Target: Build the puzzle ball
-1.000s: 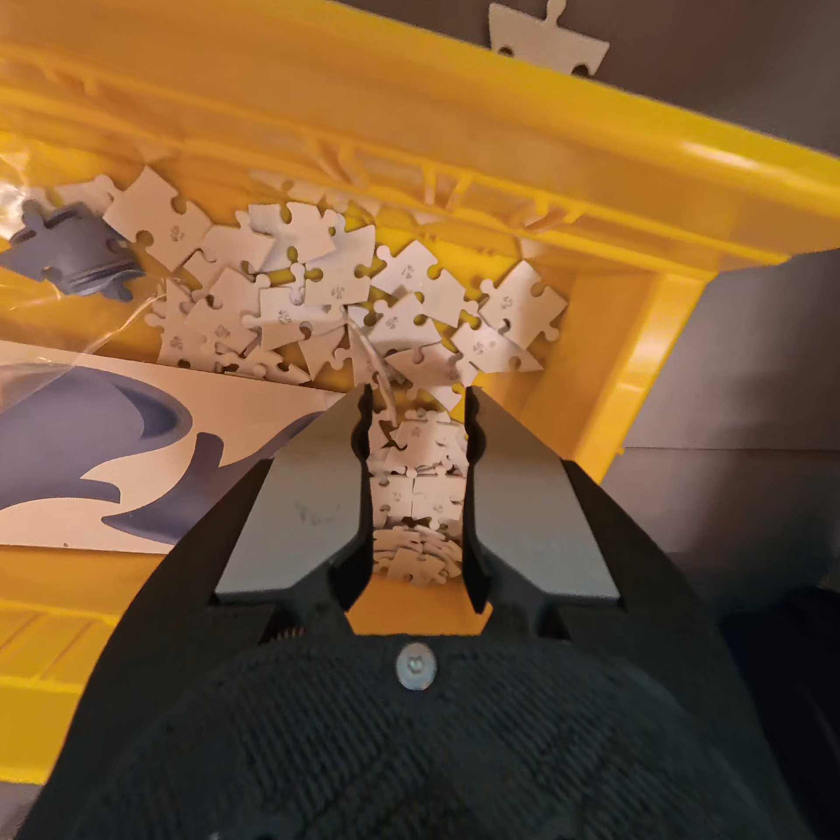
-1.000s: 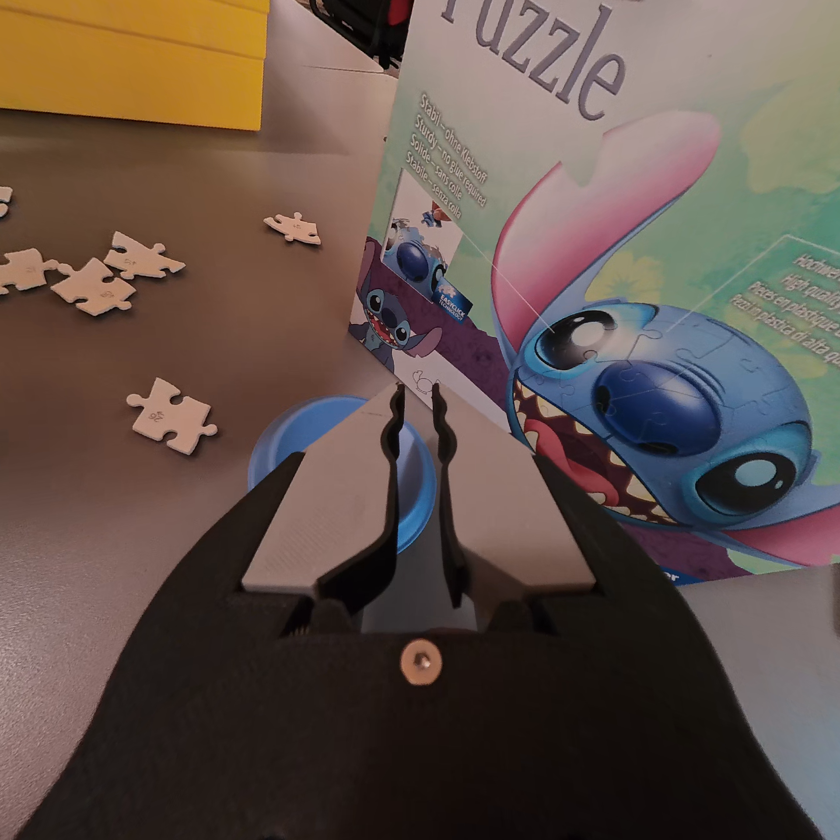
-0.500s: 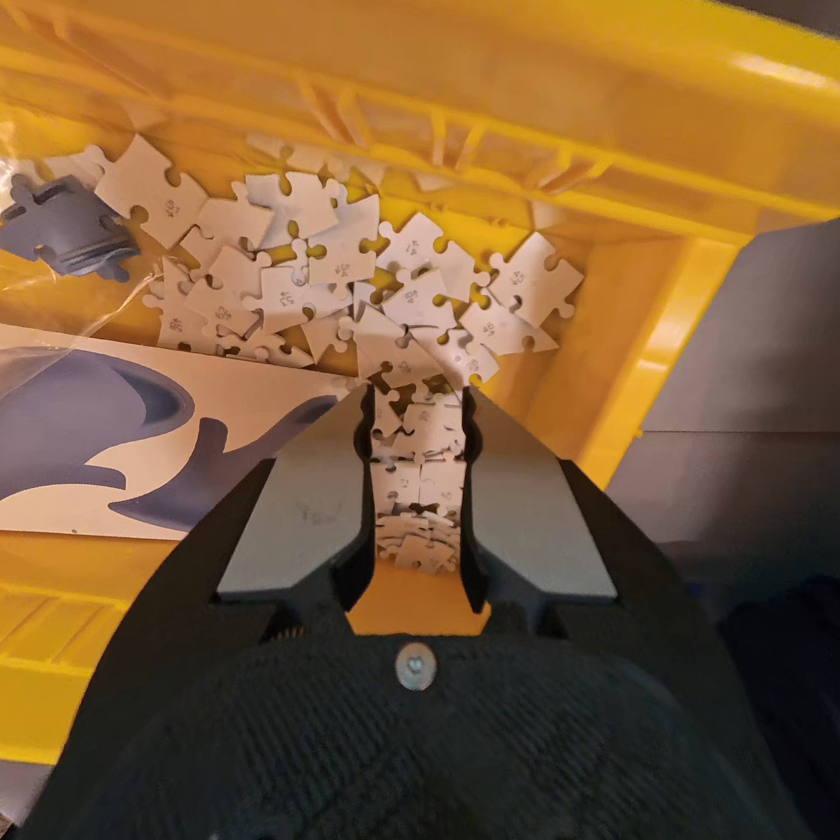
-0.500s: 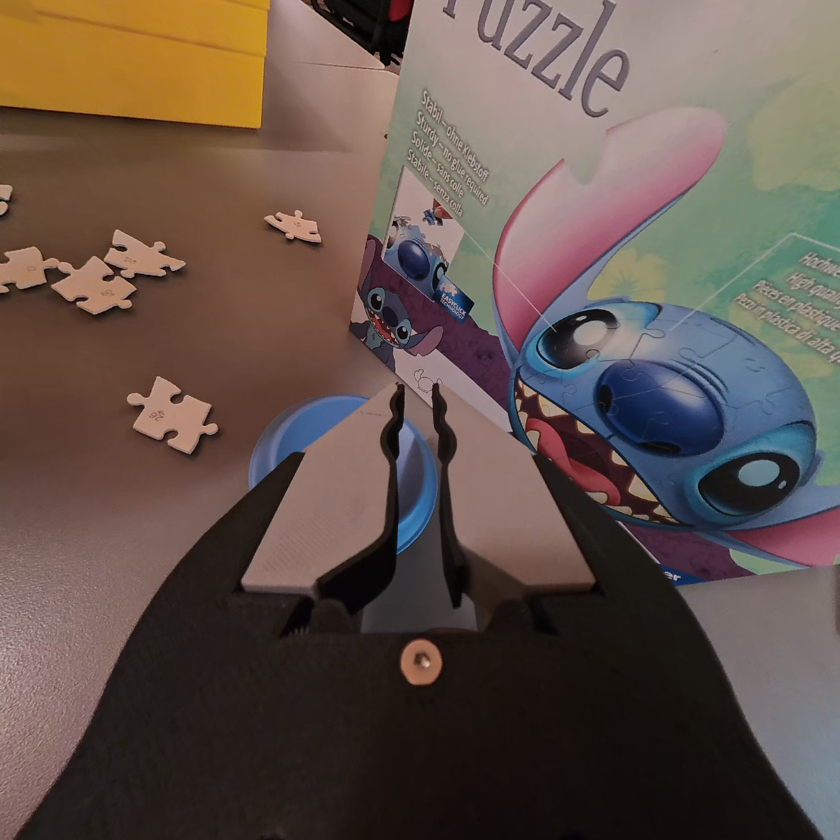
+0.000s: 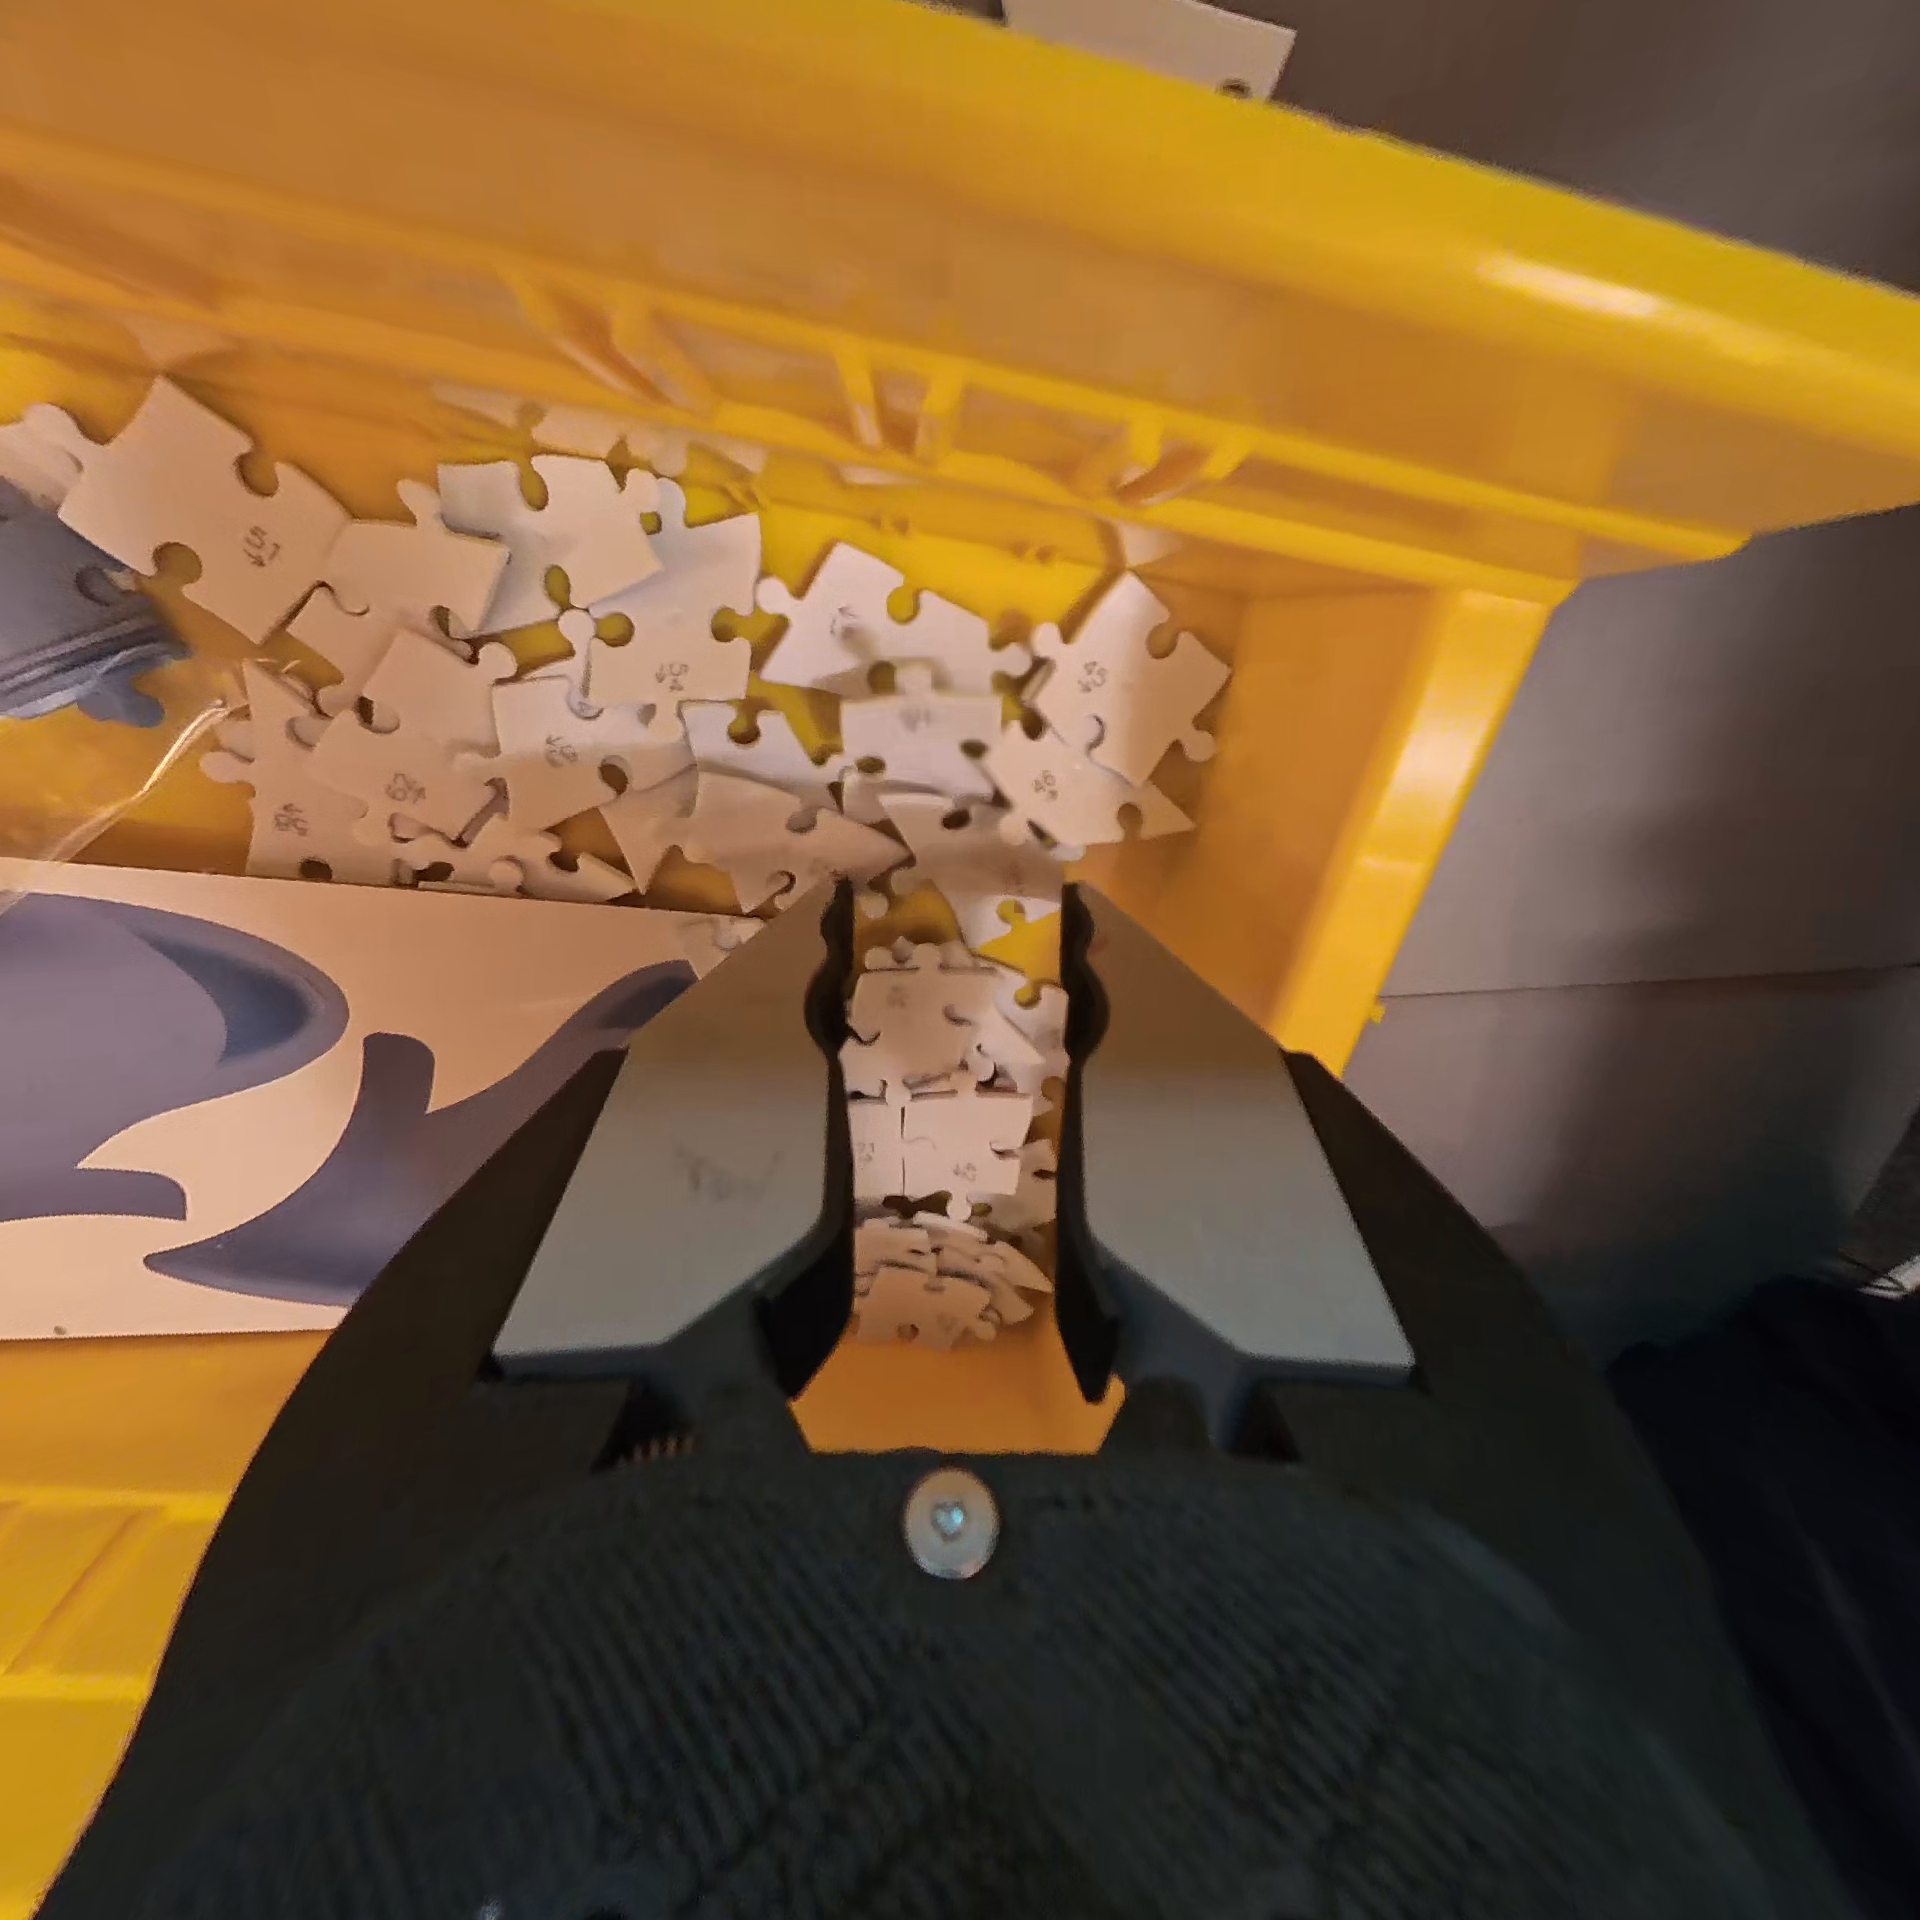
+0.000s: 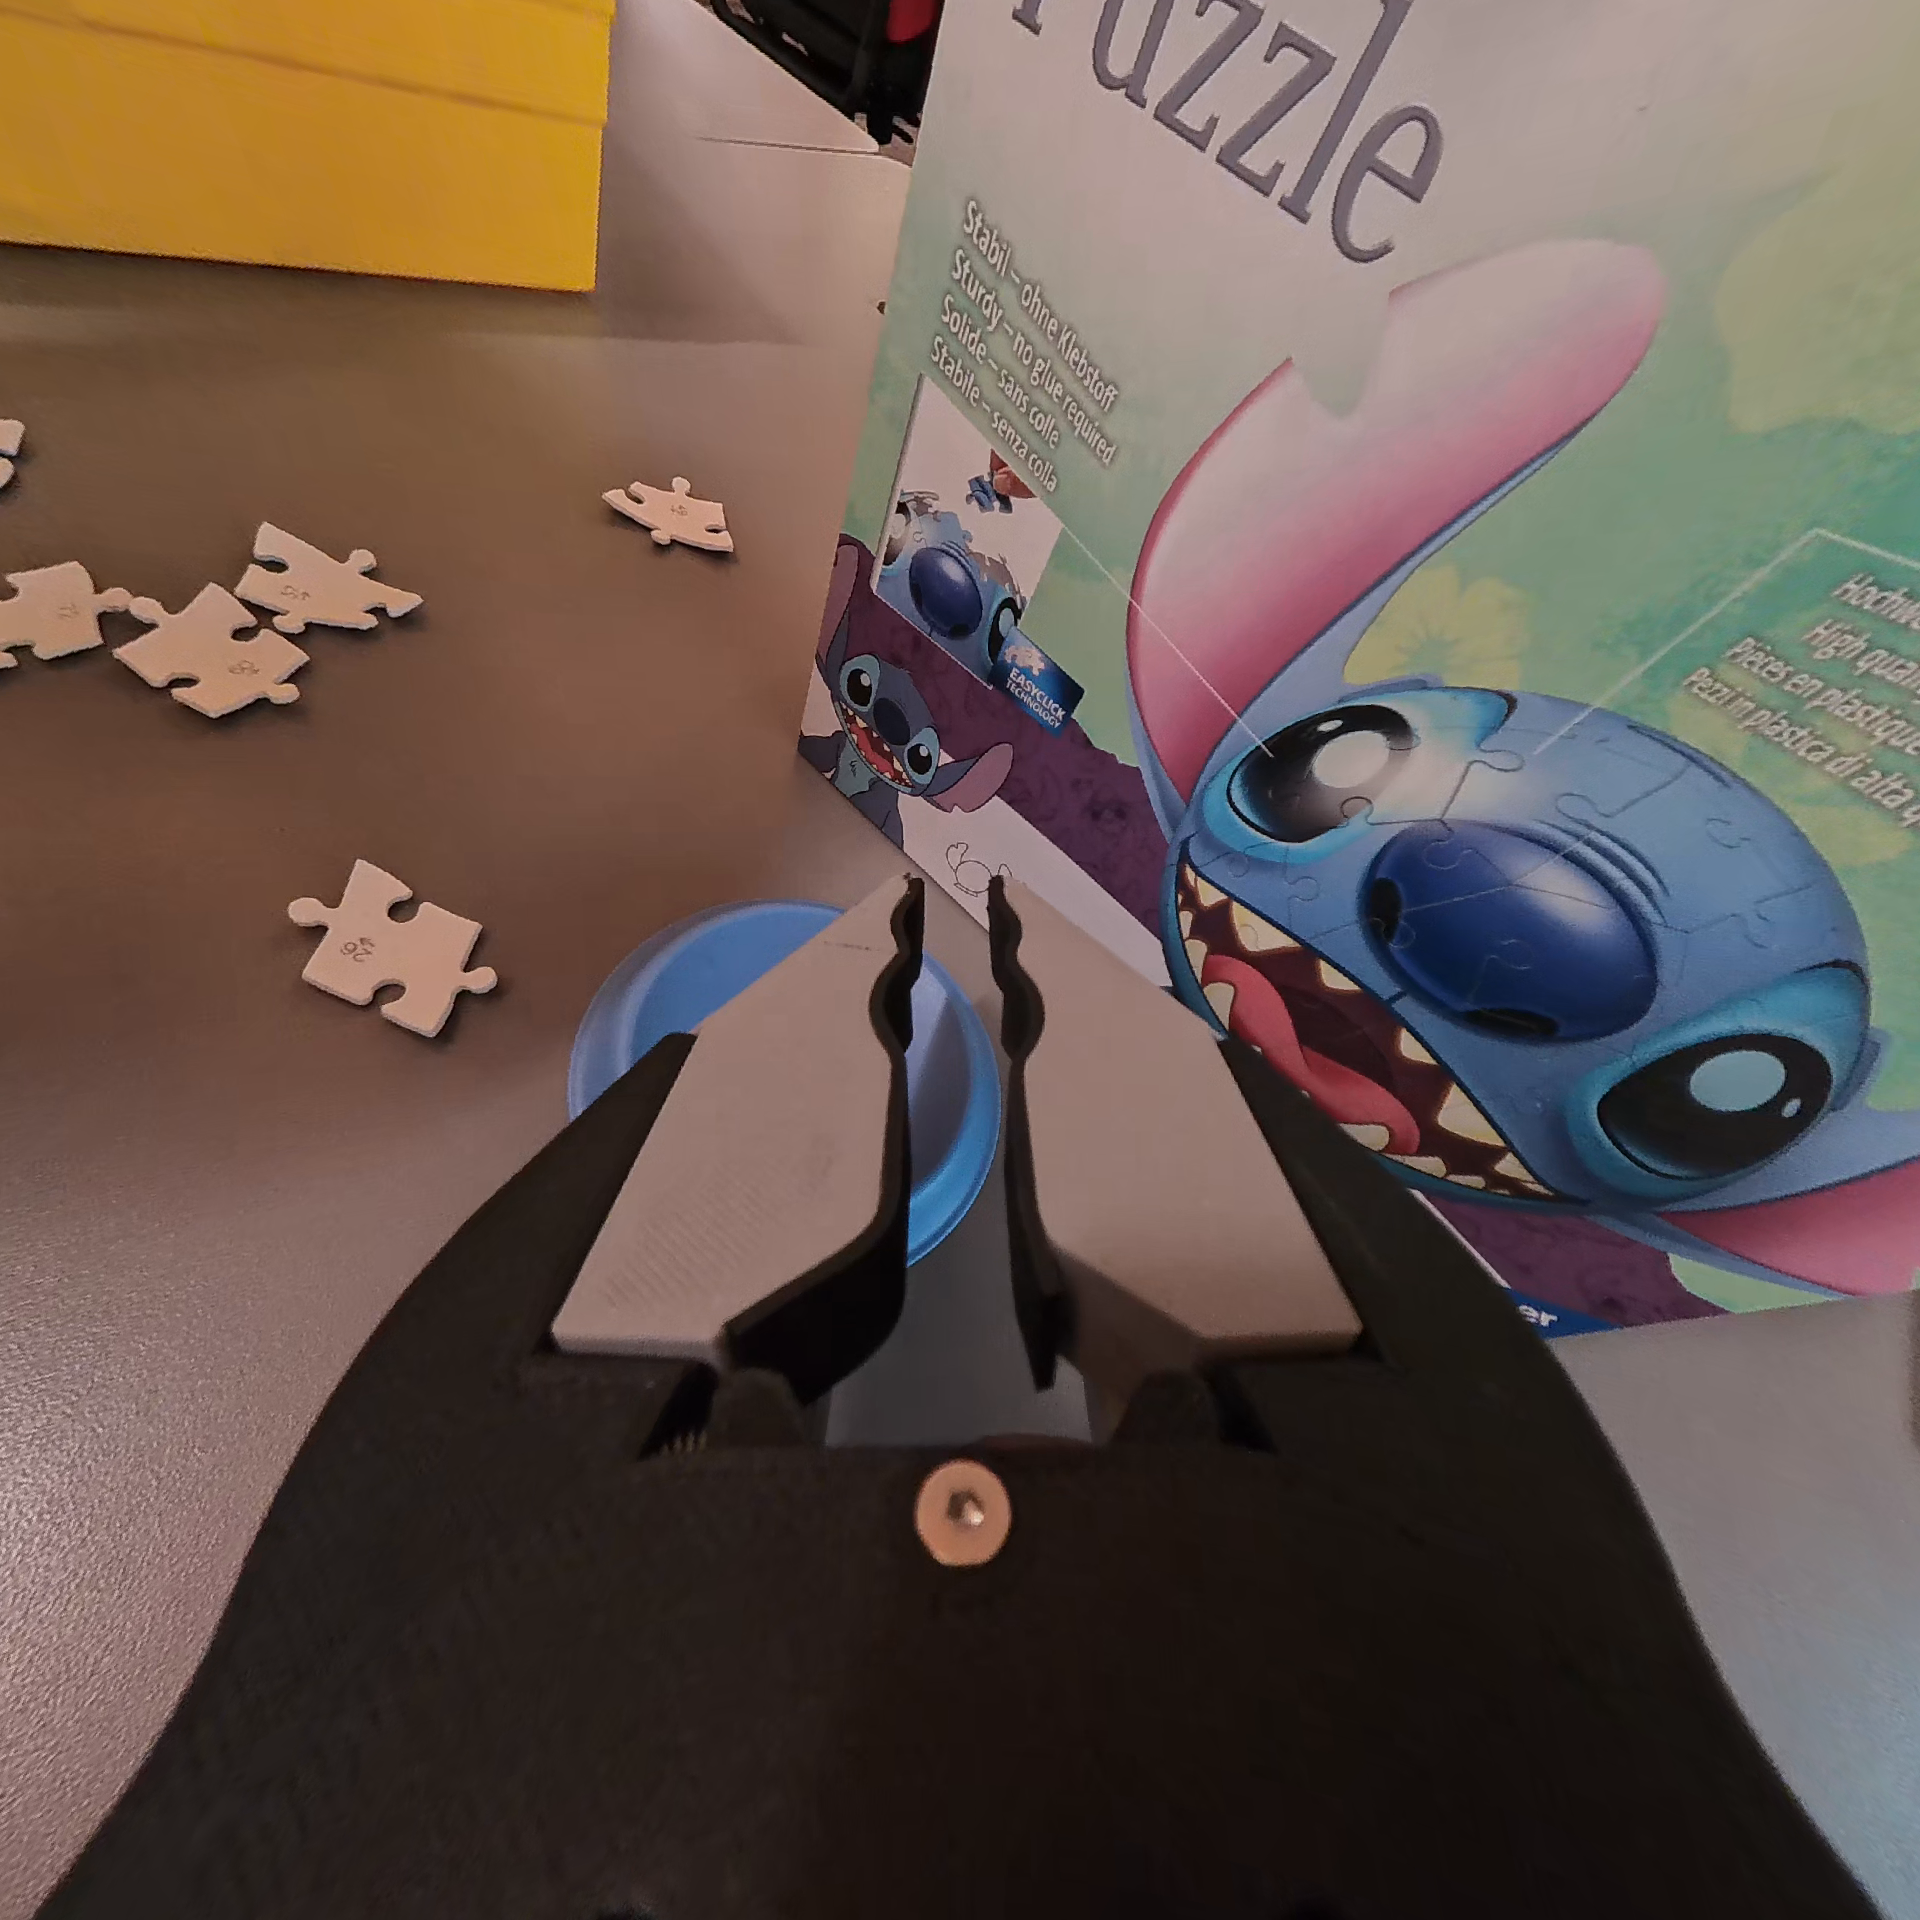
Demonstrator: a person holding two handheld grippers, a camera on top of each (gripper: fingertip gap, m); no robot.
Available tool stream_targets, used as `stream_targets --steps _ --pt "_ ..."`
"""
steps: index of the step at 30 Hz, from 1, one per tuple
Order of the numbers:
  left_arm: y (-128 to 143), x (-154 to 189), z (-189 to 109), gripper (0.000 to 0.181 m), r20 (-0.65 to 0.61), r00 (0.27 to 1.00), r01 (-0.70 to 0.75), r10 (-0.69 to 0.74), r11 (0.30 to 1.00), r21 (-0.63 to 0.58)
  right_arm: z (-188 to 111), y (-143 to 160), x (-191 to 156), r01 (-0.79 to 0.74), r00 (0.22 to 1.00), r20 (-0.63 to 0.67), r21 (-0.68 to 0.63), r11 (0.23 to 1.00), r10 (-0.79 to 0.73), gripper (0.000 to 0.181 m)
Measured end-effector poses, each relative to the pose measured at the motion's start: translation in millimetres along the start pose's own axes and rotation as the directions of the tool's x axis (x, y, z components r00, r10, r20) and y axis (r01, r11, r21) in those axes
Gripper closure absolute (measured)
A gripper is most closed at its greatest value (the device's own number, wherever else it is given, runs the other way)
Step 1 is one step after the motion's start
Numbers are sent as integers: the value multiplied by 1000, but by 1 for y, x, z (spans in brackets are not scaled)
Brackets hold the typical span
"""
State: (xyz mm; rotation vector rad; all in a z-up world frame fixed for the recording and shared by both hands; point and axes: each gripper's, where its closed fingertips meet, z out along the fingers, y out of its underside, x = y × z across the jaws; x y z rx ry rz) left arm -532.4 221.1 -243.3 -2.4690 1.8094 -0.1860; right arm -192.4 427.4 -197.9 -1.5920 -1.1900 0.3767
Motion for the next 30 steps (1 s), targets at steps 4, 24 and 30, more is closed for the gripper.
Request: stream_targets --steps 4,24,30 --pt "-5 2 1 146 2 1000 -8 8 1000 3 0 0 0 2 1000 0 0 1000 -2 172" --pt "7 11 0 149 -10 1000 -24 24 998 -53 0 0 0 2 1000 1 2 1000 -2 172" --pt "3 13 1 151 -25 999 -24 23 999 -37 0 0 -1 5 1000 1 0 1000 -5 172"
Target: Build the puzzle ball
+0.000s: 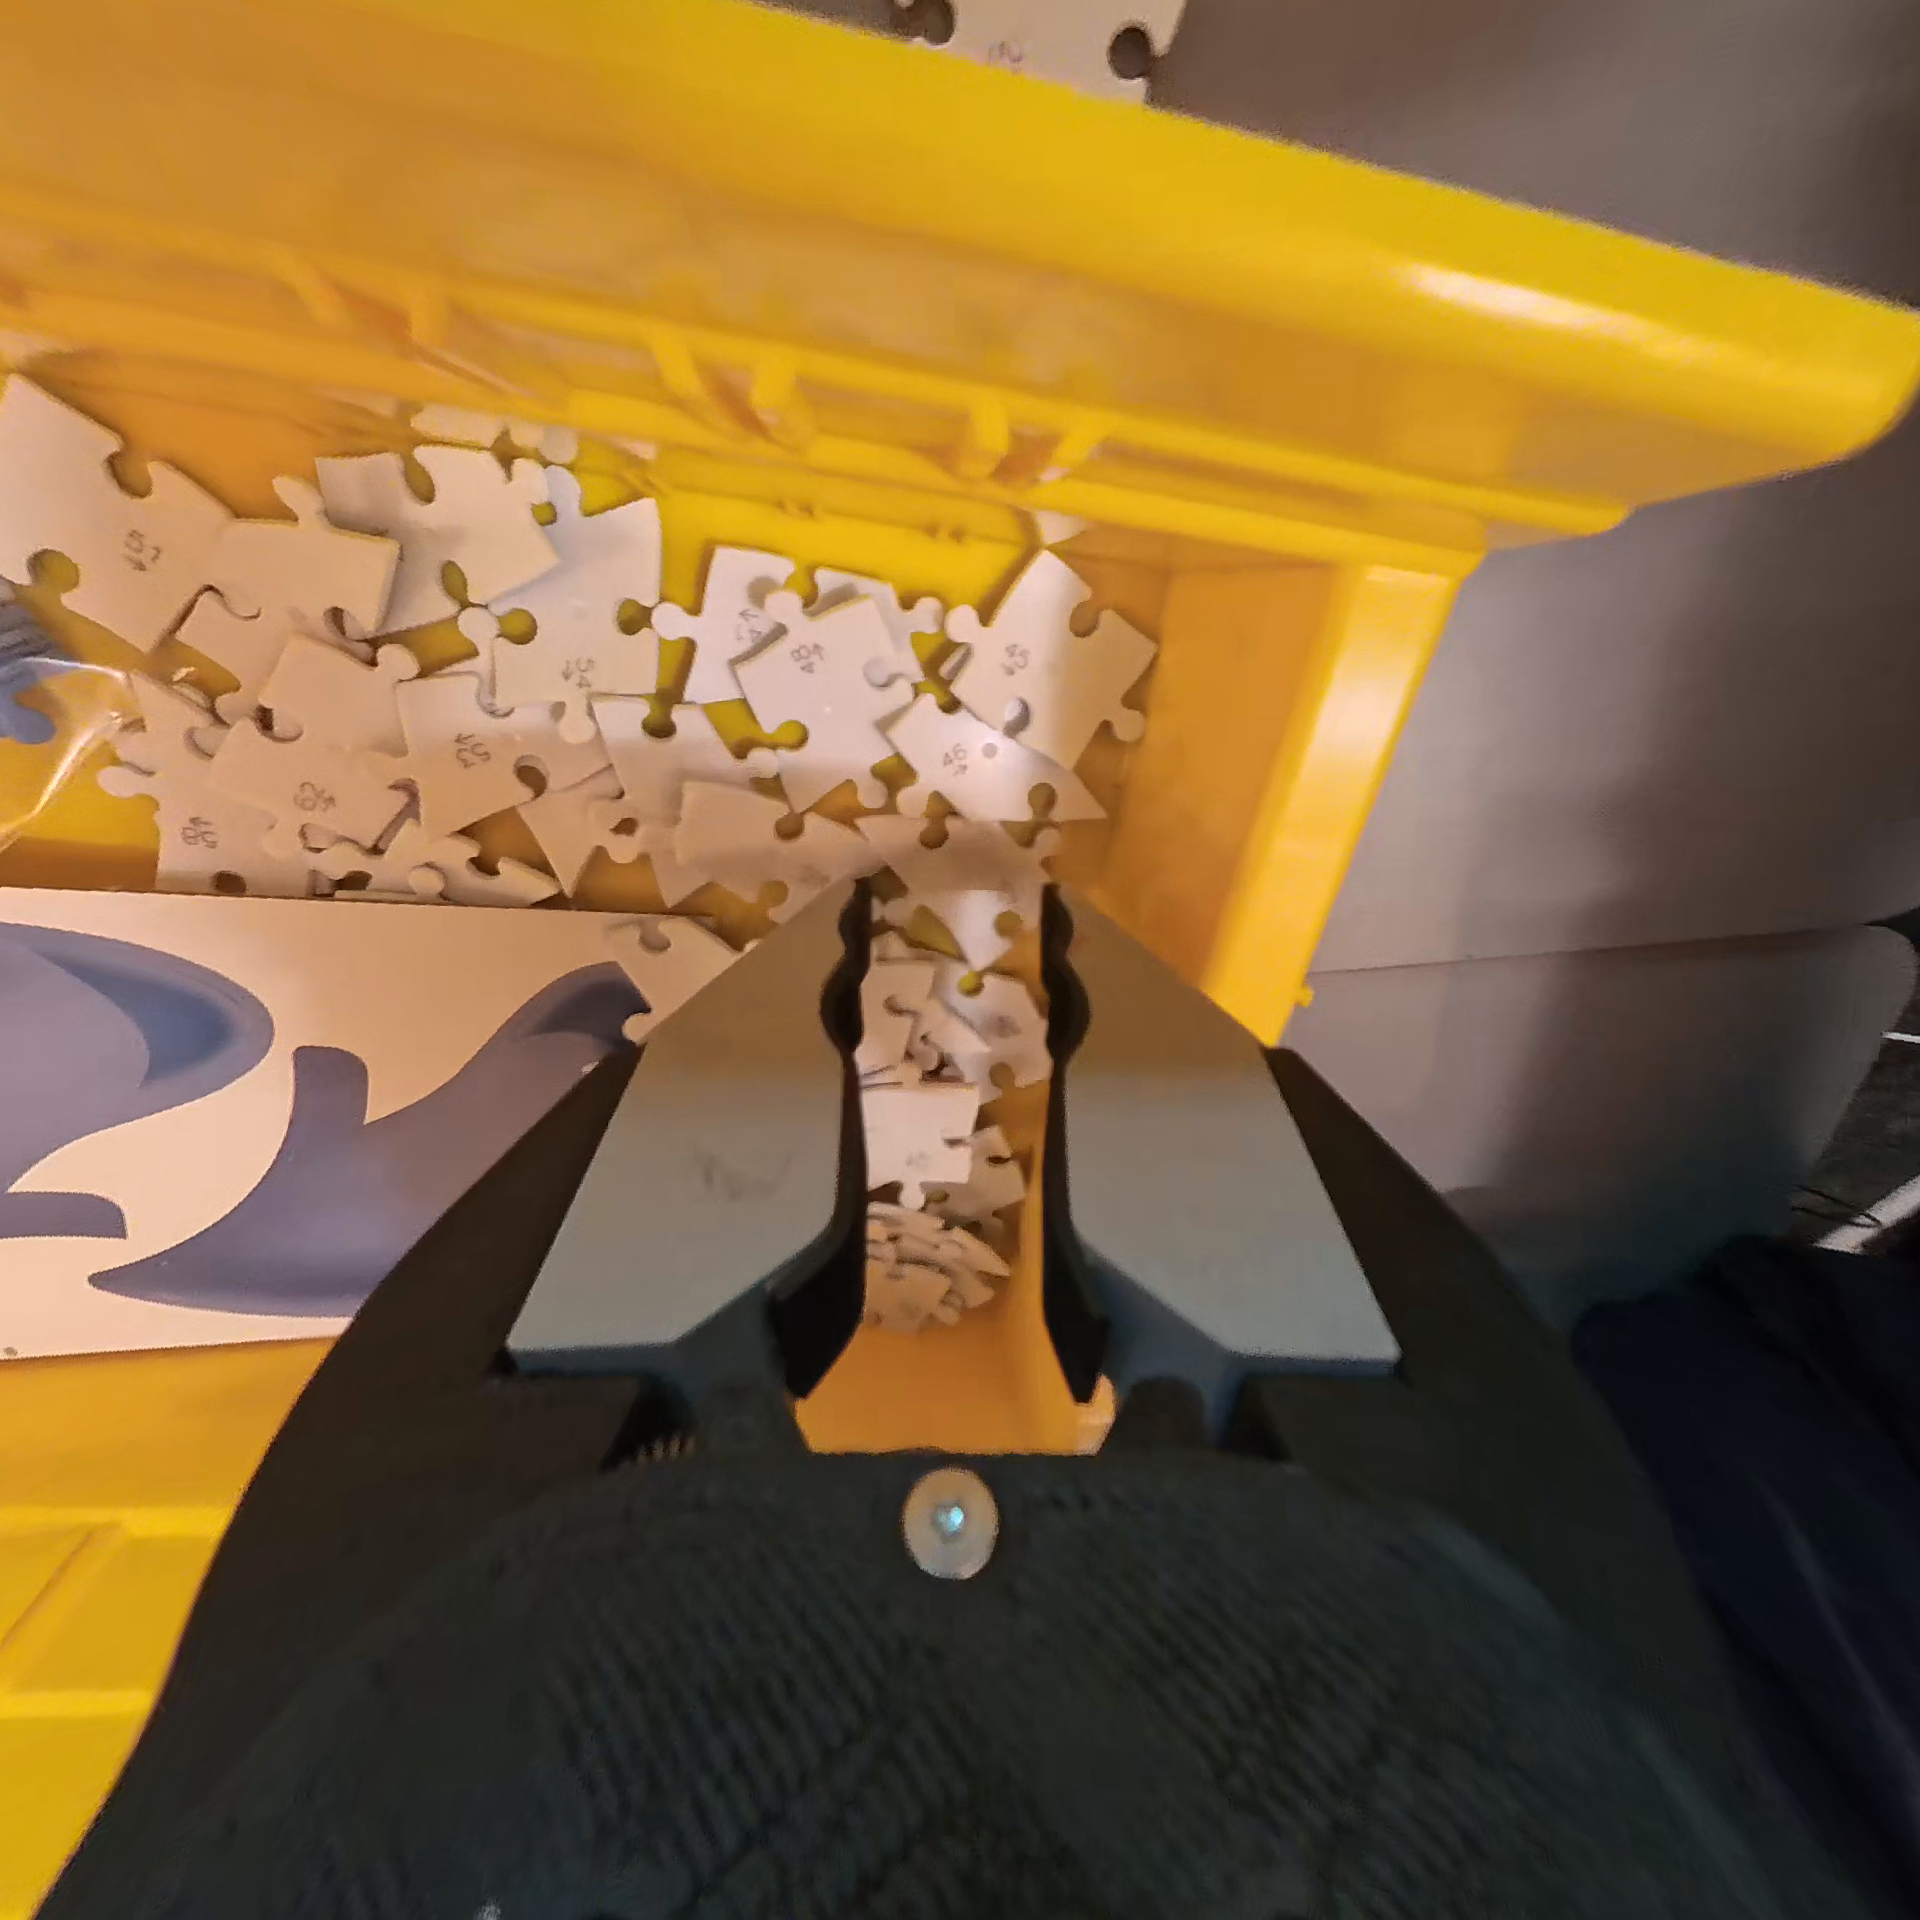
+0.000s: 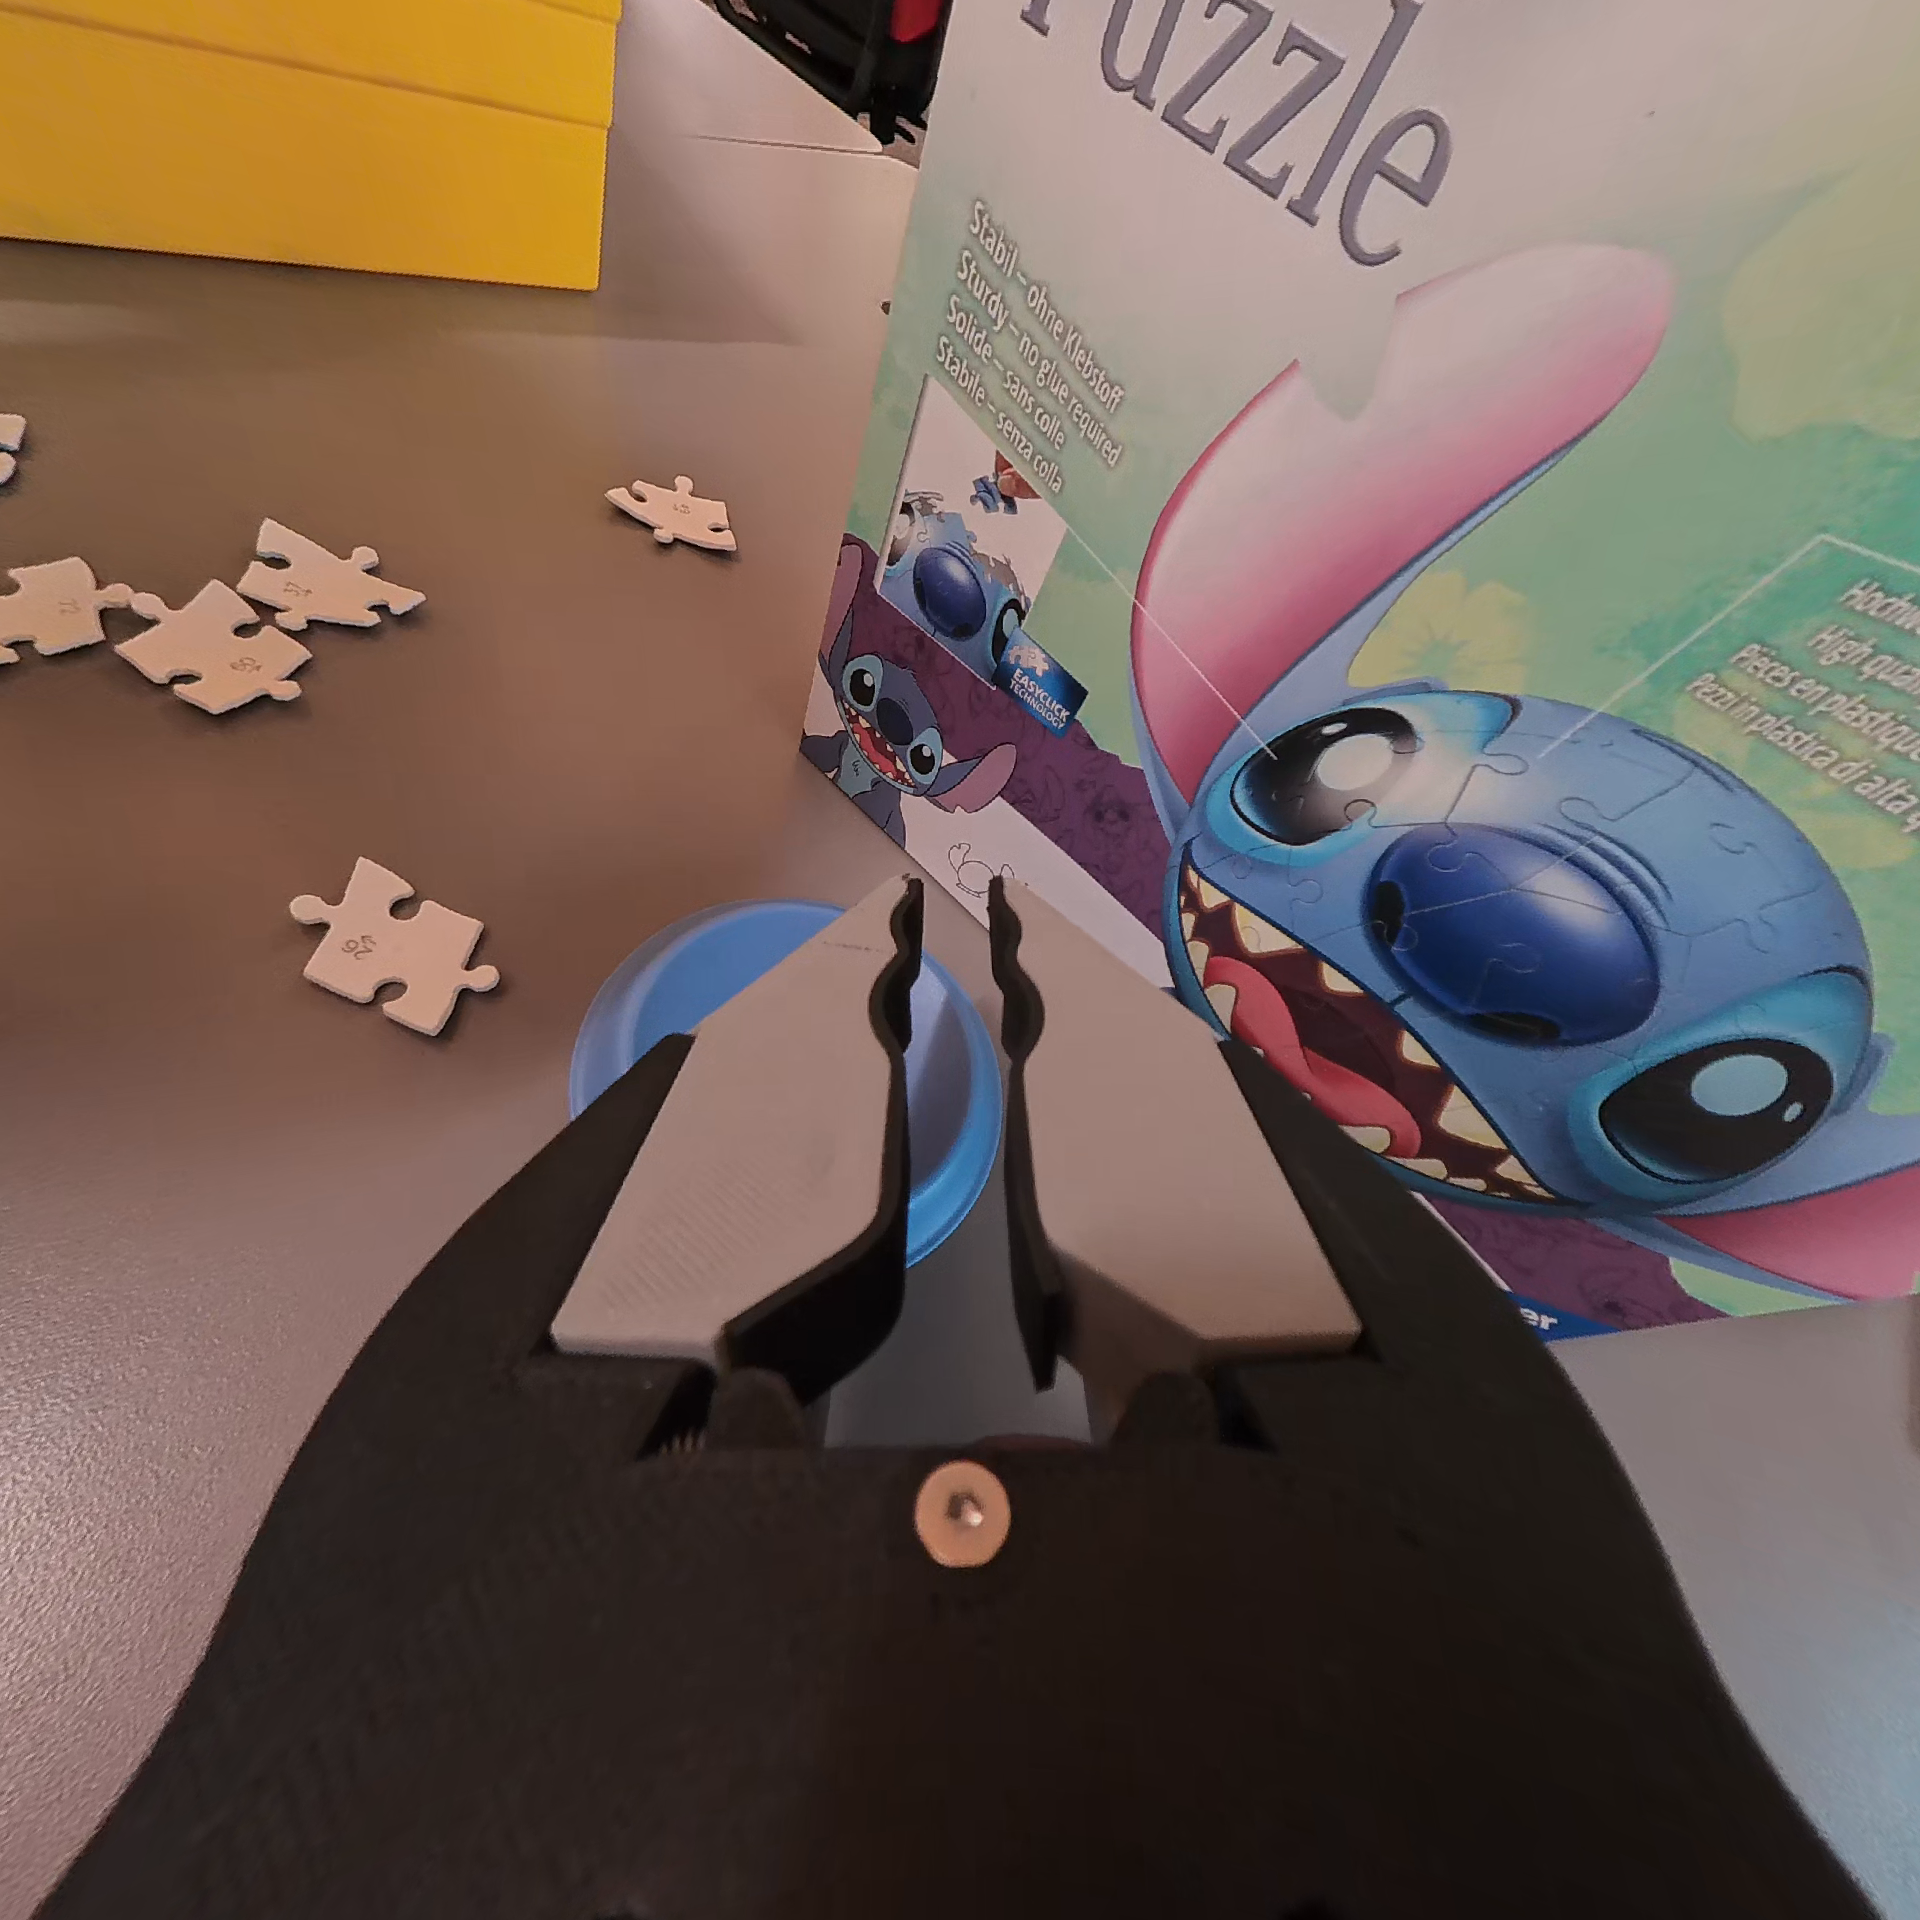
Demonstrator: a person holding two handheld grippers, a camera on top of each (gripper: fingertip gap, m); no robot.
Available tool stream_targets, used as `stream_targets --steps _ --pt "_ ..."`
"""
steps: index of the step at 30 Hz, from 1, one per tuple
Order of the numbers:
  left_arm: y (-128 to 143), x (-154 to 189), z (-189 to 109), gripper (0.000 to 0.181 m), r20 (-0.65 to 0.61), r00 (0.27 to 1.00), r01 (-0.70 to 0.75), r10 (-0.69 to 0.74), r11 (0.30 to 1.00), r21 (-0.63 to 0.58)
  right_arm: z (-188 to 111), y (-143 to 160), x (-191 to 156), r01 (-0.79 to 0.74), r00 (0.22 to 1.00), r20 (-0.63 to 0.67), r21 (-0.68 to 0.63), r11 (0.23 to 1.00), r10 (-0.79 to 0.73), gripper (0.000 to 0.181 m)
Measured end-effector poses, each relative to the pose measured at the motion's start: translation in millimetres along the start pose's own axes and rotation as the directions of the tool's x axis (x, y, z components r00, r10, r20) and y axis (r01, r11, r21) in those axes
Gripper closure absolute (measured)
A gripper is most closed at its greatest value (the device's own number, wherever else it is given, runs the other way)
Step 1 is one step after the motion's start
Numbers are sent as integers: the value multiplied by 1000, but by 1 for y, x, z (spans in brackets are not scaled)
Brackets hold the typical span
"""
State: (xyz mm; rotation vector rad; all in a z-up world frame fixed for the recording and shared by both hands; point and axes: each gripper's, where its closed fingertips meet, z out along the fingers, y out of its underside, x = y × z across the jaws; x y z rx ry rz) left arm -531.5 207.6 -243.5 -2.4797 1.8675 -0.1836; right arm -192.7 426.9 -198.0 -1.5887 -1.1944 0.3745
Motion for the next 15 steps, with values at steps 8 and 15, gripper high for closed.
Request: stream_targets --steps 8,15 --pt "1 7 2 163 -43 999 0 -1 1000 -15 0 0 0 0 1000 1 -3 1000 0 172" --pt "1 3 2 158 -26 1000 16 -17 1000 -20 0 0 0 1 1000 2 -1 1000 -1 172"
